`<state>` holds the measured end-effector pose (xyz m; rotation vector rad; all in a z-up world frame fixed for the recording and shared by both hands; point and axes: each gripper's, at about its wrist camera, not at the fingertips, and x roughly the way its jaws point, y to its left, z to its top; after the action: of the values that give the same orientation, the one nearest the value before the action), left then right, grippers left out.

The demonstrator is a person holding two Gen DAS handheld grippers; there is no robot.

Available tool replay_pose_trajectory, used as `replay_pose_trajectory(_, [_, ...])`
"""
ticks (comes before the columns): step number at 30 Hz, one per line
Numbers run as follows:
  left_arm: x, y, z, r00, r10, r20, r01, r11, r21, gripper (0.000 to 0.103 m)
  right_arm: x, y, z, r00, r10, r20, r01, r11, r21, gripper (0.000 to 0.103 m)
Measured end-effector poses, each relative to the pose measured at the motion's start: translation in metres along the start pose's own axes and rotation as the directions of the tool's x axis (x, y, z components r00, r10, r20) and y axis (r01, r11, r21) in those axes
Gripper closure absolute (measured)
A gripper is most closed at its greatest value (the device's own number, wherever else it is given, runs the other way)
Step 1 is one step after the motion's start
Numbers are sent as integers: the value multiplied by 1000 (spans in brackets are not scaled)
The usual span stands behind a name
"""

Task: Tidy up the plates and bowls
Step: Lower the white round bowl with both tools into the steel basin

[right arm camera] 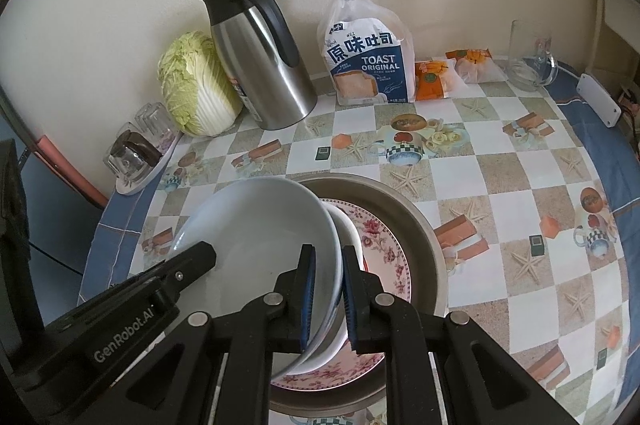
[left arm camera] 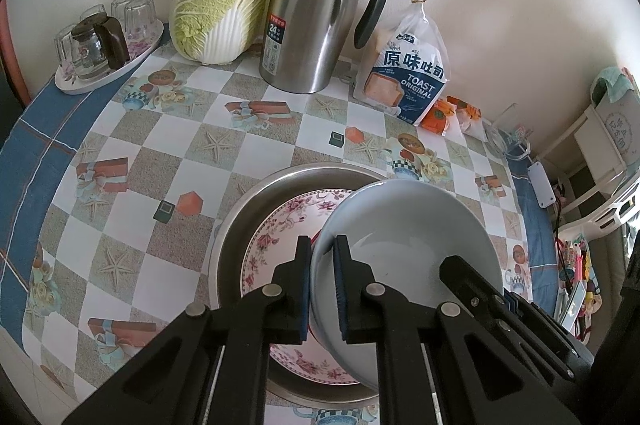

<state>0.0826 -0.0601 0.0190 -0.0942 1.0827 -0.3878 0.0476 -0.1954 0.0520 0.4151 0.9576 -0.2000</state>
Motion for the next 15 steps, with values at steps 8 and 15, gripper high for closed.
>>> replay_pose_trajectory(8, [0, 0, 0, 1000, 1, 1, -1, 1000, 1, 92, -2, -1, 1, 1000, 3, 5, -3, 1000, 2, 87])
replay_pose_trajectory(15, [0, 0, 0, 1000, 2, 1, -2, 1000, 0, 92, -2, -1, 0, 1000, 3, 6, -3, 1000, 2, 87])
